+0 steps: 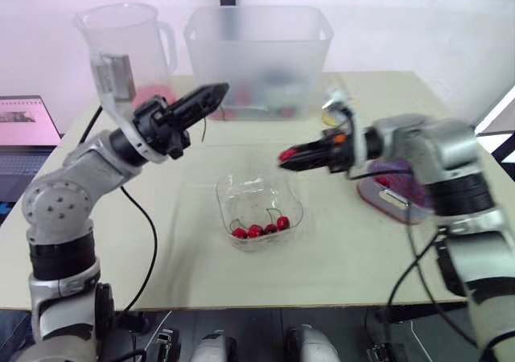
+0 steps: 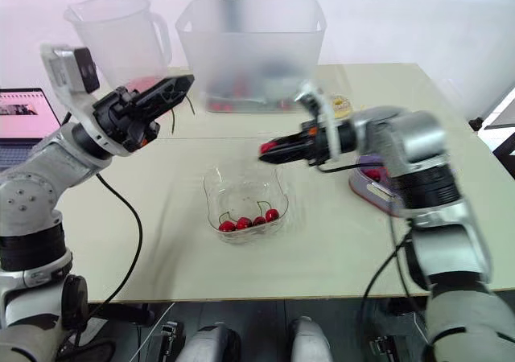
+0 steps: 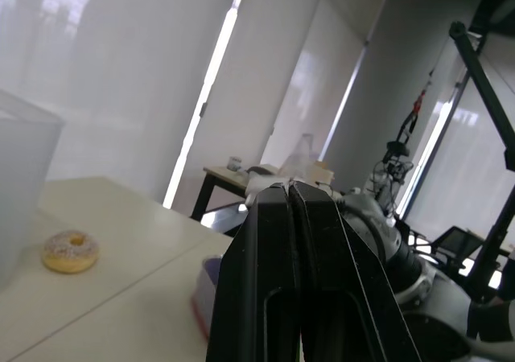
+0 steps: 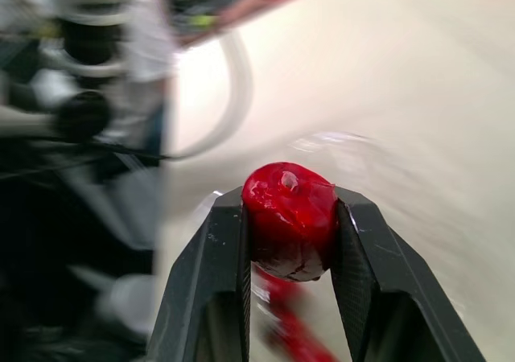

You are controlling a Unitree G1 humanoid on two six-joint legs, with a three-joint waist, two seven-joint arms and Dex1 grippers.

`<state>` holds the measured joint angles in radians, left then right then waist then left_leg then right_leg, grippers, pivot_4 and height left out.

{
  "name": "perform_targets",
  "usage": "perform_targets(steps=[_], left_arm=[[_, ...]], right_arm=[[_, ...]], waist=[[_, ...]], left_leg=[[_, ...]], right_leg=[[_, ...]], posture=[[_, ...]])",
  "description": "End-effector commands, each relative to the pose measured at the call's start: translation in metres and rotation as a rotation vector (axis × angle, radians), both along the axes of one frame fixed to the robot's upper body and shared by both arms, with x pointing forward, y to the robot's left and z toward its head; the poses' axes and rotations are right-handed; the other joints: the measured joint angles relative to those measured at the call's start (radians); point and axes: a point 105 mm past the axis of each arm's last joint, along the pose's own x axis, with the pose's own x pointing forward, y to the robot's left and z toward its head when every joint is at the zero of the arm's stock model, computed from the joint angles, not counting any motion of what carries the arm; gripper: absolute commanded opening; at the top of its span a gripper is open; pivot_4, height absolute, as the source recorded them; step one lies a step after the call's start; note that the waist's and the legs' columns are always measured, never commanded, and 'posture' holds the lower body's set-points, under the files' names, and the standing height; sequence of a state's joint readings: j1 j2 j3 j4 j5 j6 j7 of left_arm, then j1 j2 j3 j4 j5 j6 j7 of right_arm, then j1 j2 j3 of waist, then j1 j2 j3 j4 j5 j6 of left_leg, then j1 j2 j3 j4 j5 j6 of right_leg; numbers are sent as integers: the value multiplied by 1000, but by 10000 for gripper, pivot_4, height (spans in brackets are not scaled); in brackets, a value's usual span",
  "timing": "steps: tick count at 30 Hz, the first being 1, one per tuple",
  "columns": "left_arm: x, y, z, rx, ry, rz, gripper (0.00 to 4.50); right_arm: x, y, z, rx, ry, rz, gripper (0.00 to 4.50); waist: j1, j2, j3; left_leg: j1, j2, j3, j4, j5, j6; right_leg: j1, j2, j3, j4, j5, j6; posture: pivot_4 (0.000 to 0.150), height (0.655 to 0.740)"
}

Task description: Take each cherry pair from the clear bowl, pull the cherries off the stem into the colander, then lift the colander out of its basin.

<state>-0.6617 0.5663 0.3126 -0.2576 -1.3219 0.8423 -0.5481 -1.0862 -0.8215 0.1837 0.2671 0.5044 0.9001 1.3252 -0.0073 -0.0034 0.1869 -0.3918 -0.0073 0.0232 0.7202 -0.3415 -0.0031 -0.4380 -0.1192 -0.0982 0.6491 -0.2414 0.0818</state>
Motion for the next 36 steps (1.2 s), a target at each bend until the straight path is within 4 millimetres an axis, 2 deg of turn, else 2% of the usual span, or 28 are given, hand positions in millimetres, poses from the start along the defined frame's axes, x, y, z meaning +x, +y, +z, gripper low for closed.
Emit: perform_targets(steps=[1, 2, 3, 7, 10, 13, 16, 20, 21, 25, 27, 30, 32, 34, 36], left_arm=[[-8, 13, 1, -3, -32, 49, 0], [-7, 16, -3, 1, -22, 64, 0], [-7, 17, -6, 4, -16, 74, 0], [-4, 31, -19, 11, 25, 127, 0], [-3, 39, -27, 21, 49, 166, 0], [-4, 44, -32, 23, 63, 190, 0], [-7, 50, -39, 27, 83, 217, 0], [-11, 55, -45, 36, 99, 239, 0], [-12, 55, -46, 35, 102, 242, 0], [-12, 57, -48, 34, 111, 248, 0], [-12, 58, -48, 36, 116, 250, 0], [-12, 62, -50, 40, 130, 270, 0], [-13, 66, -53, 46, 145, 291, 0], [-14, 70, -58, 54, 165, 310, 0], [-13, 81, -77, 91, 249, 371, 0]], right_arm=[[18, -87, 4, -253, -151, -269, 12560], [20, -112, -4, -341, -157, -336, 12560], [21, -128, -9, -400, -160, -371, 12560], [22, -174, -33, -558, -140, -485, 12560], [24, -190, -48, -611, -133, -526, 12560], [27, -195, -55, -629, -135, -540, 12560], [29, -196, -61, -645, -129, -542, 22680], [31, -195, -54, -656, -145, -529, 42557], [31, -193, -48, -645, -154, -525, 44533], [30, -184, -14, -622, -210, -490, 44533], [29, -171, 7, -574, -255, -446, 44533], [19, -115, 49, -320, -318, -227, 44533], [8, -81, 68, -170, -324, -94, 44533], [-2, -58, 78, -86, -322, -7, 44533], [-18, -22, 84, 19, -304, 149, 44533]], waist=[[2, 0, 0], [1, 0, 0], [-1, -1, 0], [-13, 0, 1], [-11, 1, 1], [-6, 1, 1], [-4, 1, 1], [-1, 1, 1], [-3, 1, 1], [-4, 1, 1], [-4, 1, 1], [-5, 1, 1], [-8, 1, 1], [-6, 1, 1], [-6, 1, 1]], left_leg=[[0, 0, 0, 0, 0, 0], [0, 0, 0, -1, 0, 0], [0, 0, 1, -1, 0, 0], [2, 2, 4, -1, 0, 0], [3, 3, 5, -2, 0, 0], [2, 3, 4, -2, 0, 0], [2, 2, 4, -1, 0, -1], [1, 2, 3, 0, 0, -1], [1, 2, 3, 0, 0, -1], [1, 2, 3, 0, 0, -1], [1, 2, 3, -1, 0, -1], [1, 2, 3, -1, 0, -1], [2, 2, 3, -1, 0, -1], [2, 3, 3, -1, 0, -1], [1, 3, 1, -1, 0, -1]], right_leg=[[0, 0, 0, 0, 0, 0], [0, 0, 0, -1, 0, 0], [0, 0, 0, -1, 0, 0], [0, 1, 2, 0, 0, 0], [-1, 1, 3, 0, 0, 0], [-1, 1, 3, 0, 0, 0], [0, 1, 3, 0, 0, 0], [0, 0, 2, 0, 0, 0], [0, 0, 2, 0, 0, 0], [0, 1, 2, 0, 0, 0], [0, 1, 2, 0, 0, 0], [0, 1, 2, 0, 0, 0], [0, 1, 2, 0, 0, 0], [0, 1, 2, 0, 0, 0], [0, 1, 1, 0, 0, 0]], posture=[[1500, 6886], [1500, 6886], [1500, 6886], [1500, 6886], [1500, 6886], [1500, 6886], [1500, 6886], [1500, 6886], [1500, 6886], [1500, 6886], [1500, 6886], [1500, 6886], [1500, 6886], [1500, 6886], [1500, 6886]])
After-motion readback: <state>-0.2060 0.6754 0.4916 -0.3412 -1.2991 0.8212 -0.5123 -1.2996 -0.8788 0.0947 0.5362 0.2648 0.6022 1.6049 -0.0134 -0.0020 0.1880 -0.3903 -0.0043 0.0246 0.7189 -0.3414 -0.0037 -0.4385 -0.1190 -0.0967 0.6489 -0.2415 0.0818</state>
